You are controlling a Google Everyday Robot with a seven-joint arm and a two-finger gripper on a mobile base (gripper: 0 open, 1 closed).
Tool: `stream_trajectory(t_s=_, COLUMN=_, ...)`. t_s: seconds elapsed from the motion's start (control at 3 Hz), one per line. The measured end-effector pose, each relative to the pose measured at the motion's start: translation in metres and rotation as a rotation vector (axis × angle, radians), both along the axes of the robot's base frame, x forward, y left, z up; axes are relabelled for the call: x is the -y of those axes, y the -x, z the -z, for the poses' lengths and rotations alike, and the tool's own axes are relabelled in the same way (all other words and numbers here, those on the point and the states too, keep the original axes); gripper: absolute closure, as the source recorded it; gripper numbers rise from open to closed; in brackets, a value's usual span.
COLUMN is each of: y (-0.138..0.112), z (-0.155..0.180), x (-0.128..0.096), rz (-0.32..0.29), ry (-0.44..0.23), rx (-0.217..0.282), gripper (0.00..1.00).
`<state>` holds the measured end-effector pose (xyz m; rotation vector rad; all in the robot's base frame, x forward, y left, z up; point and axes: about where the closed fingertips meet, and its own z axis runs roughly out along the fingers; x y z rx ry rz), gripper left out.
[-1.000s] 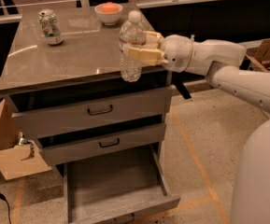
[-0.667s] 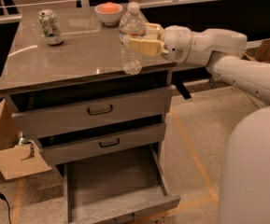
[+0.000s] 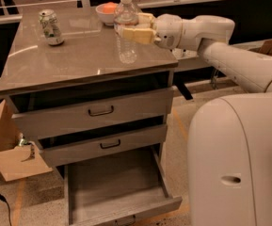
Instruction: Pick water bottle from bottom drawer and place on counter
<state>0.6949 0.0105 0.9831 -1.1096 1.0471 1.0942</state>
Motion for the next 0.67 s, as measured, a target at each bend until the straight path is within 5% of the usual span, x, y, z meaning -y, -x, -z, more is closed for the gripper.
stream_trajectory(t_s=0.67, y=-0.041, z=0.014, x=-0.023, rz=-0.013, ry=0.001, rx=0.029, gripper=1.0)
